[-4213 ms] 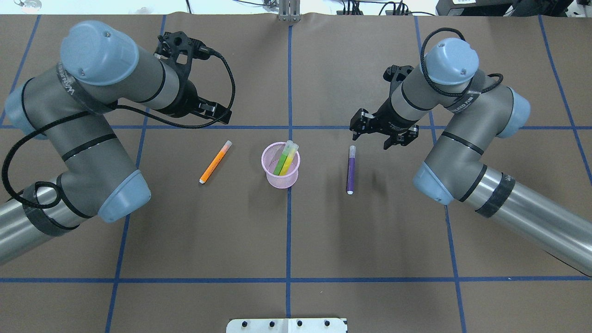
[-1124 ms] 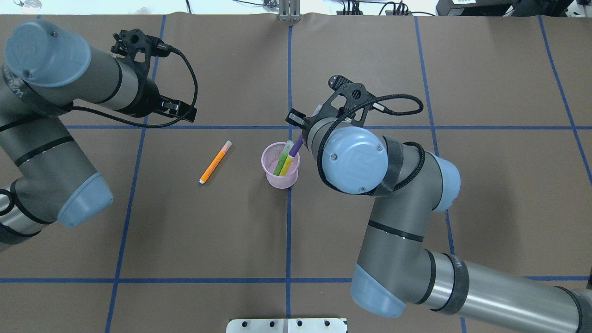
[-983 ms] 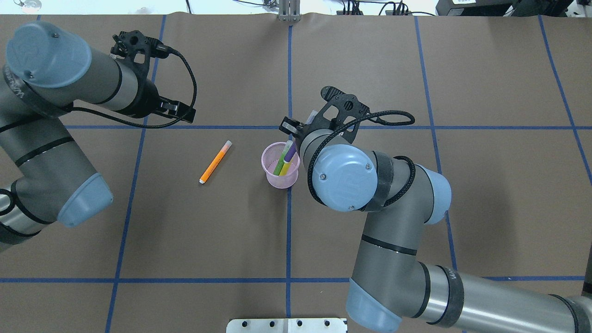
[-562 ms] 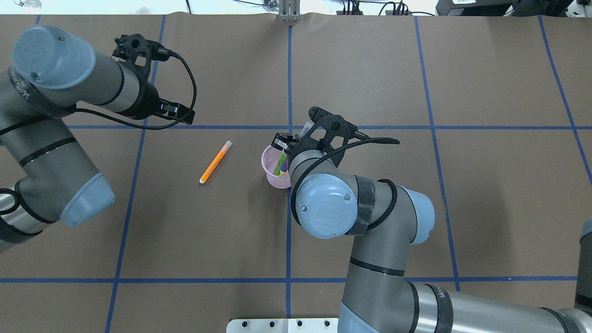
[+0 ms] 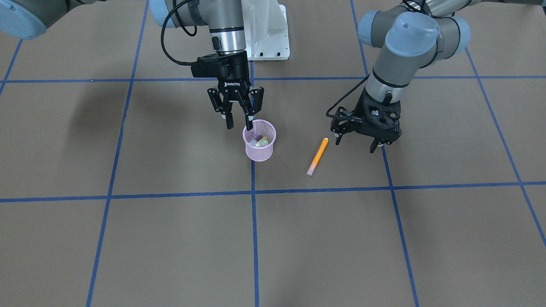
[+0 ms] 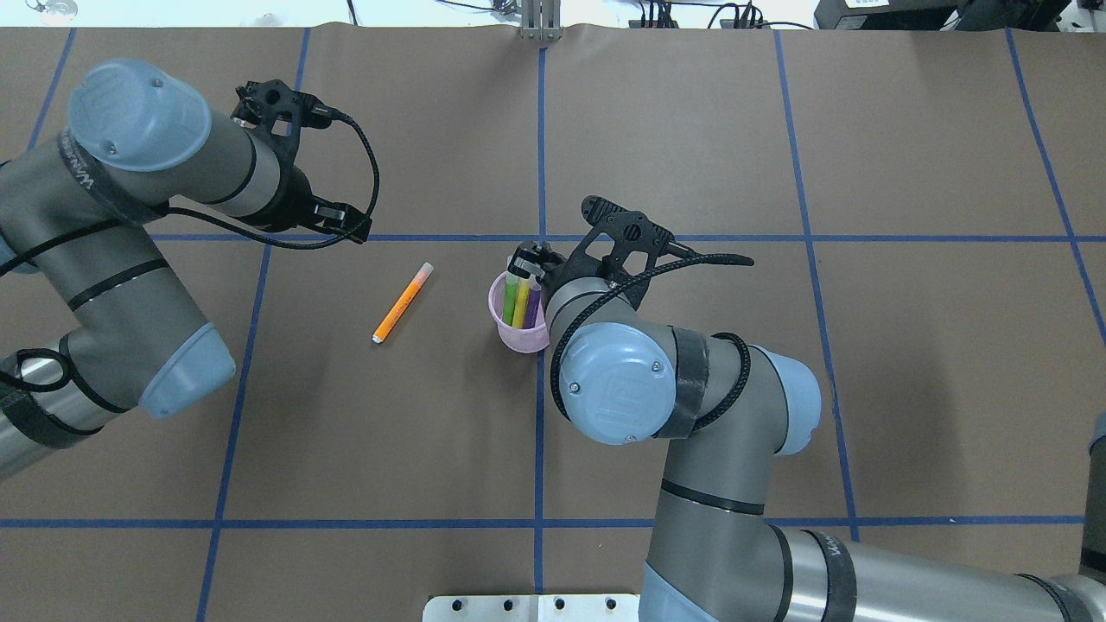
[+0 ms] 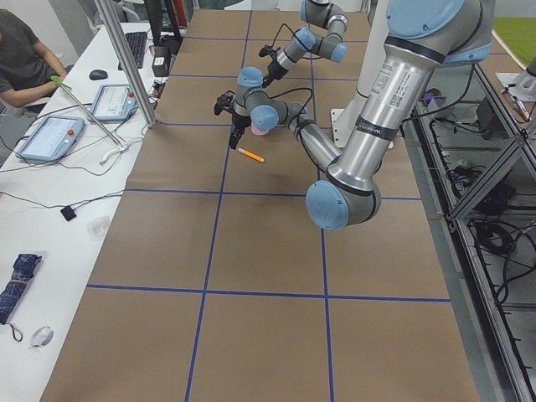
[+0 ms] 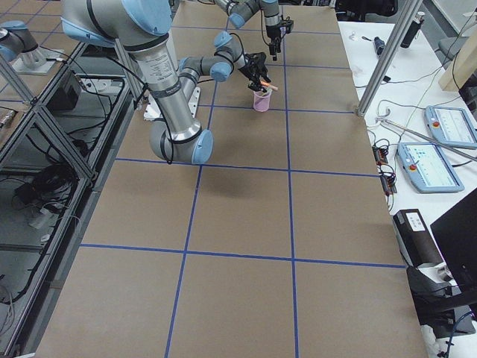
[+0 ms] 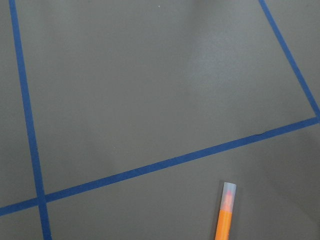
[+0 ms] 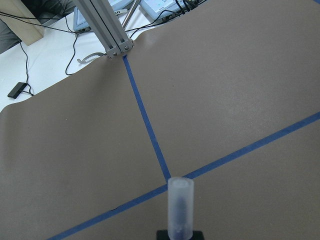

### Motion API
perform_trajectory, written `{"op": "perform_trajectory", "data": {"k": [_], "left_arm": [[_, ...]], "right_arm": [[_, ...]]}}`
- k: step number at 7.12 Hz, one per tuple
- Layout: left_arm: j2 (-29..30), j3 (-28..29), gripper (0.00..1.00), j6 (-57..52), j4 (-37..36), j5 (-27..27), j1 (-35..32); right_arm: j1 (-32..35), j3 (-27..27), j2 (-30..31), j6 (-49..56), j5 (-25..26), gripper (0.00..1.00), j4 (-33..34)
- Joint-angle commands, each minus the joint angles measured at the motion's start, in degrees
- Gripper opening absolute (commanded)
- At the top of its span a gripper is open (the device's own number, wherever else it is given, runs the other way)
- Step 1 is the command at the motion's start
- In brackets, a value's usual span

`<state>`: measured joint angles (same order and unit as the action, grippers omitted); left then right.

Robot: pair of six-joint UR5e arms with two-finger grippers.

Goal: Collect pens into pen holder
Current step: 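Grasp the orange marker with the left gripper while the right gripper withdraws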

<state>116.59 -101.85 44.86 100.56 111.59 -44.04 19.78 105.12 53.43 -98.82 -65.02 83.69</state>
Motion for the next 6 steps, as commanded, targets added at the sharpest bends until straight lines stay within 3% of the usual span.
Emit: {"op": "perform_trajectory", "data": {"k": [1, 4, 6], "left_arm": [[2.41, 5.67, 0.90, -6.68, -1.06, 4.42, 1.14], [11.51, 18.31, 0.88, -8.65, -3.07, 11.16, 3.87], [13.57, 20.80, 0.82, -10.31, -6.51, 11.72, 3.96]], "right_arm": [[4.09, 8.14, 7.01, 4.14, -8.48, 1.00, -0.20], [14.90, 9.23, 15.28, 12.21, -26.33, 1.00, -0.46], [19.22, 9.23, 19.23, 19.42, -29.88, 1.00, -0.55]]}}
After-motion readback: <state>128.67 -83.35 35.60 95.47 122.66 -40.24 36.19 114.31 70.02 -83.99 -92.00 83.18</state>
